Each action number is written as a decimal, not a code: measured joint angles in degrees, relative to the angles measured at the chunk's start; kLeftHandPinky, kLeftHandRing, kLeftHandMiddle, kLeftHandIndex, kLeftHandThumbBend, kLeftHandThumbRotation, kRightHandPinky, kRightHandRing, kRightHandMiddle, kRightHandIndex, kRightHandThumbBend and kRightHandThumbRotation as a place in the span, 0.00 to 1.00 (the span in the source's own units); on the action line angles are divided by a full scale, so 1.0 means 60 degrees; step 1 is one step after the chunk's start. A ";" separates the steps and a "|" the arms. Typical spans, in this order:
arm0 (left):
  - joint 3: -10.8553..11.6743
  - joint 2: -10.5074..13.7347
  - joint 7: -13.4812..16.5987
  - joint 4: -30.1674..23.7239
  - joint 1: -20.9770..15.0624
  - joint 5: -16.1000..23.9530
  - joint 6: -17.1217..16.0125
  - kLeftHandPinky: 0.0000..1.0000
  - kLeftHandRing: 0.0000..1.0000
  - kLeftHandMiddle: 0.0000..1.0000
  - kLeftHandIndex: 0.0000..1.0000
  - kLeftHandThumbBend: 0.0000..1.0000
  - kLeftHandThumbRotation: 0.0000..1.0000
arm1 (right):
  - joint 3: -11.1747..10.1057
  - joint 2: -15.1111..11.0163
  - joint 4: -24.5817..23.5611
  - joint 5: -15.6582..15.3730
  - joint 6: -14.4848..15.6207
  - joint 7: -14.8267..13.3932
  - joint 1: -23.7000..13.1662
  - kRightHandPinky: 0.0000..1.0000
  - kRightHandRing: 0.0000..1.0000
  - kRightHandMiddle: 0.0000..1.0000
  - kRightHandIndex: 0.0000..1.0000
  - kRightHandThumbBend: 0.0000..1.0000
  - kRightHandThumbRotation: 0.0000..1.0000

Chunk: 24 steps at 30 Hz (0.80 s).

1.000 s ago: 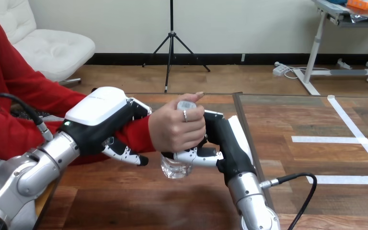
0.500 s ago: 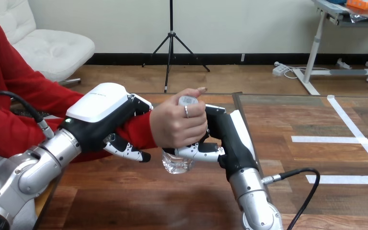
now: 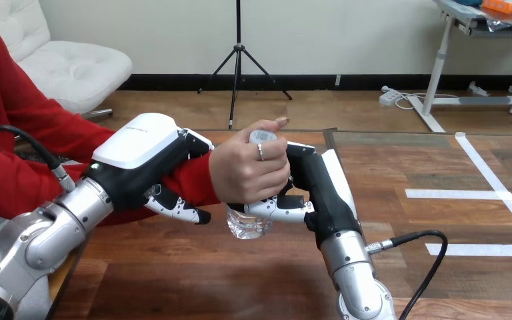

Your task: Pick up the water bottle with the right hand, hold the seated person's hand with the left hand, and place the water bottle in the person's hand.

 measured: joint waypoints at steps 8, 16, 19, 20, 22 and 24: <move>0.0001 -0.0012 0.0024 0.0076 -0.0001 -0.0025 -0.0102 0.28 0.35 0.41 0.42 0.77 0.00 | -0.0002 -0.0009 0.0000 0.0003 0.0002 0.0006 0.0001 0.34 0.40 0.47 0.48 0.83 0.00; 0.0003 -0.0035 0.0147 0.0130 -0.0001 -0.0029 -0.0163 0.34 0.41 0.47 0.48 0.79 0.05 | 0.0010 -0.0021 -0.0058 -0.0082 0.0116 0.0006 0.0002 0.41 0.49 0.55 0.55 0.87 0.00; 0.0004 -0.0051 0.0172 0.0131 -0.0001 -0.0029 -0.0163 0.39 0.46 0.51 0.52 0.80 0.11 | 0.0030 -0.0035 -0.0197 -0.0224 0.0344 0.0011 0.0001 0.49 0.59 0.63 0.62 0.89 0.00; 0.0004 -0.0057 0.0178 0.0131 -0.0001 -0.0029 -0.0163 0.43 0.49 0.54 0.56 0.82 0.15 | 0.0037 -0.0040 -0.0250 -0.0258 0.0420 0.0022 0.0001 0.56 0.66 0.69 0.68 0.91 0.04; 0.0004 -0.0072 0.0188 0.0131 0.0000 -0.0028 -0.0163 0.46 0.52 0.57 0.59 0.83 0.18 | 0.0053 -0.0060 -0.0365 -0.0376 0.0574 0.0062 0.0001 0.61 0.71 0.73 0.72 0.92 0.07; 0.0004 -0.0091 0.0193 0.0129 0.0000 -0.0026 -0.0160 0.49 0.55 0.60 0.63 0.84 0.21 | 0.0080 -0.0101 -0.0452 -0.0480 0.0681 0.0114 -0.0003 0.68 0.77 0.78 0.77 0.94 0.11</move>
